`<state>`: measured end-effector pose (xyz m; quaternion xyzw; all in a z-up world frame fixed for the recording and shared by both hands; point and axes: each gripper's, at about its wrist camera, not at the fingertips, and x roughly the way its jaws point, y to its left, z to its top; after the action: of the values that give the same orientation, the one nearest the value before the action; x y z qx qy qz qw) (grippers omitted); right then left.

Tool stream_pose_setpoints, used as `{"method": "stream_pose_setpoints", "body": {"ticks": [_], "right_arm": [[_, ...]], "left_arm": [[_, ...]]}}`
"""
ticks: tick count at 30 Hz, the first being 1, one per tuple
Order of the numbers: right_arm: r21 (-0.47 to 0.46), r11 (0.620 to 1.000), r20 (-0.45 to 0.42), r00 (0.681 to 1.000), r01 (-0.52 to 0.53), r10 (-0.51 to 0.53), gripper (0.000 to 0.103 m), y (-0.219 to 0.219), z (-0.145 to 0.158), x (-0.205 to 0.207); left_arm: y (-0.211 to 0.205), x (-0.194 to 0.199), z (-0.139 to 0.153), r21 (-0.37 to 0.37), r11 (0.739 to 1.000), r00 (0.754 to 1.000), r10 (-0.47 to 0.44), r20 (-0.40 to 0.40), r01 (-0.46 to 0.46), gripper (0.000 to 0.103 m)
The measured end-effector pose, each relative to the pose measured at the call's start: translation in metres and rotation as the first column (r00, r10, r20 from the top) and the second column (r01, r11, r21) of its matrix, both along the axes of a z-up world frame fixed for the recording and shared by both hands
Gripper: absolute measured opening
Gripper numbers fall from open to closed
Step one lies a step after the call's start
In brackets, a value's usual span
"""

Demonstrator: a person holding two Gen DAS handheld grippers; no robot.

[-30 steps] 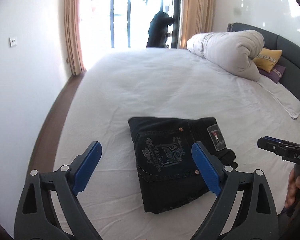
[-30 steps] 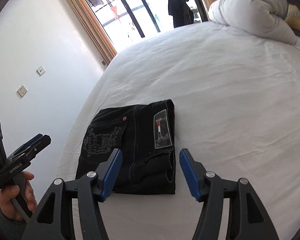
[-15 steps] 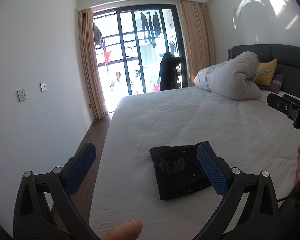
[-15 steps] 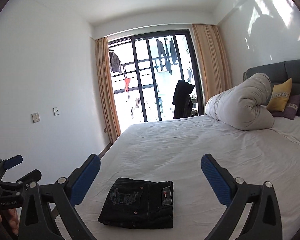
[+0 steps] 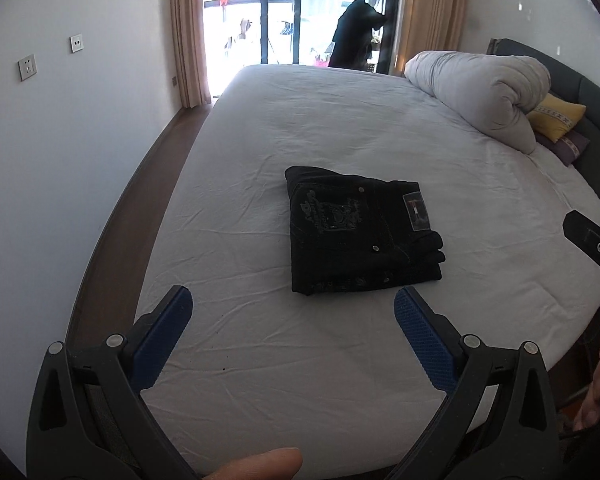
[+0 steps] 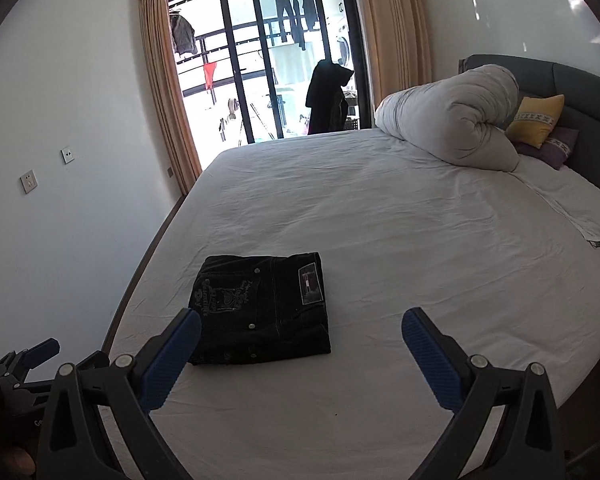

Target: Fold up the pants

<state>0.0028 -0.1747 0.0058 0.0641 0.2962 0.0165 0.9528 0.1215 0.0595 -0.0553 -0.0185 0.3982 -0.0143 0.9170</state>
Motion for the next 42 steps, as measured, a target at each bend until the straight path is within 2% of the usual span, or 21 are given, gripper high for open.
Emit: {"method": "stream_pose_setpoints", "body": {"ticks": [11,42], "right_arm": [[-0.049,0.997,-0.038,0.998,-0.054,0.052,0.103,0.027,-0.005,-0.003],[-0.060,0.995,-0.089,0.993,-0.083,0.078,0.103,0.040,-0.016,0.000]], "left_arm": [[0.006,0.008,-0.009,-0.006,1.000,1.000,0.000,-0.023,0.000,0.103],[0.009,0.018,-0.019,-0.002,1.000,0.999,0.009,-0.050,-0.009,0.103]]}}
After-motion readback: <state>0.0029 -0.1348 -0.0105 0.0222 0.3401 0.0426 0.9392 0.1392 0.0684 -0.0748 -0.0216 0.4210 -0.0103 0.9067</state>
